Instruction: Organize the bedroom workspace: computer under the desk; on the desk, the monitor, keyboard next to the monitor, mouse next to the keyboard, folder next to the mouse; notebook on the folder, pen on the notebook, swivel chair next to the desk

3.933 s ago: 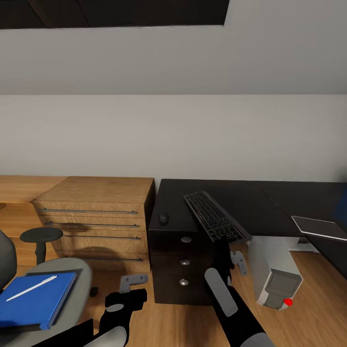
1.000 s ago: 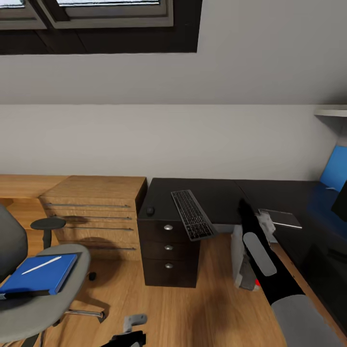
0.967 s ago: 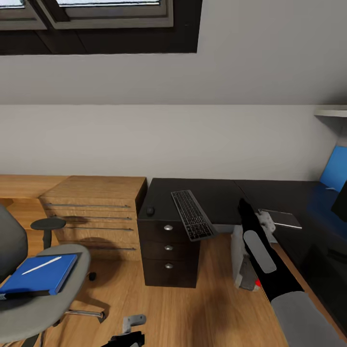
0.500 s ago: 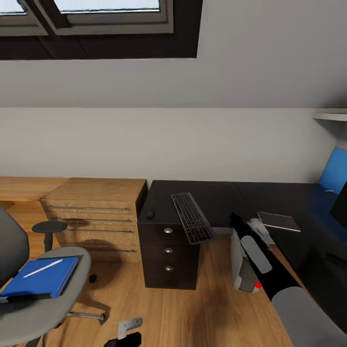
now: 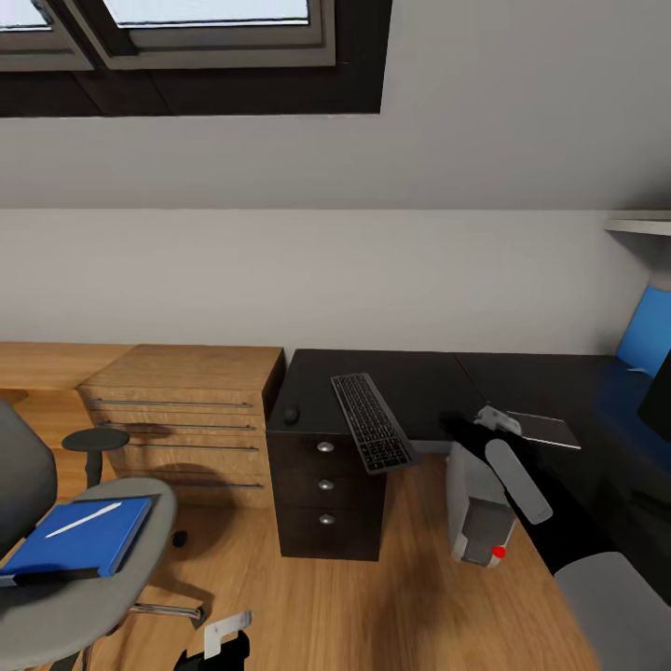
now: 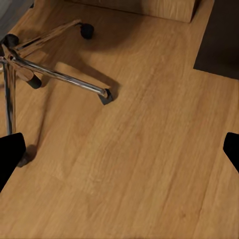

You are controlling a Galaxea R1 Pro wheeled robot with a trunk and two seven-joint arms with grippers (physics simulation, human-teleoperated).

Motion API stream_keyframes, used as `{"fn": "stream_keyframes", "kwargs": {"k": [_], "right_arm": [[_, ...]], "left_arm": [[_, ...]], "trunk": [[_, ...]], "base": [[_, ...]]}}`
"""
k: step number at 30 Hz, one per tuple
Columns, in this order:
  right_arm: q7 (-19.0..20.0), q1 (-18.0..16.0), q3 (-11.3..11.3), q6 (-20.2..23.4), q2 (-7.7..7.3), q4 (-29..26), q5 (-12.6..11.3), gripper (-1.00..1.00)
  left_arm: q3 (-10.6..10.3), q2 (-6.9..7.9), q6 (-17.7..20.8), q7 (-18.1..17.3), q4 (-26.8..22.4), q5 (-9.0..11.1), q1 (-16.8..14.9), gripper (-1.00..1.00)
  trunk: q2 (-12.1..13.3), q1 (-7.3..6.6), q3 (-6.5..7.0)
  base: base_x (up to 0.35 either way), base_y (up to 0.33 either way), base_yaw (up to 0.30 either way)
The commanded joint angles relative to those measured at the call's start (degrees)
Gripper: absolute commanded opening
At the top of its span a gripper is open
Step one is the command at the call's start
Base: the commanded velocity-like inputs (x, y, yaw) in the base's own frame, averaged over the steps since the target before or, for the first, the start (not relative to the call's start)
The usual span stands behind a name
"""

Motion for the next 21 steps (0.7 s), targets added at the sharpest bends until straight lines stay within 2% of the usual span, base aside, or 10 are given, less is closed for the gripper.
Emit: {"fn": "stream_keyframes", "kwargs": {"k": [1, 3, 5, 12, 21], "right_arm": [[-0.7, 0.0, 0.2, 0.3, -0.17, -0.9, -0.4, 1.0], [-1.0, 0.0, 0.2, 0.7, -0.36, -2.9, -0.1, 1.0], [-1.7, 0.7, 0.9, 0.0, 0.3, -3.5, -0.8, 1.0], [-3.9, 1.3, 3.1, -2.3, 2.57, -5.8, -1.1, 1.0], [-6.8, 2.0, 3.2, -5.2, 5.48, -8.7, -0.9, 1.0]], "left_arm": [[-0.5, 0.02, -0.1, 0.3, 0.0, 0.4, 0.0, 1.0], [-0.5, 0.06, -0.2, 0.3, 0.0, 0.4, 0.1, 1.0], [-0.4, -0.6, -0.3, 0.9, 0.5, 0.4, 0.7, 1.0], [-0.4, -0.56, -0.2, 0.8, 0.6, 0.3, 3.0, 1.0], [-0.5, 0.11, 0.0, 0.6, 0.6, 0.2, 5.9, 1.0]], "trunk": [[0.0, 0.0, -0.06], [0.0, 0.0, -0.06], [0.0, 0.0, -0.06], [0.0, 0.0, -0.06], [0.0, 0.0, -0.06]], "base": [[0.0, 0.0, 0.0], [0.0, 0.0, 0.0], [0.0, 0.0, 0.0], [0.0, 0.0, 0.0], [0.0, 0.0, 0.0]]}}
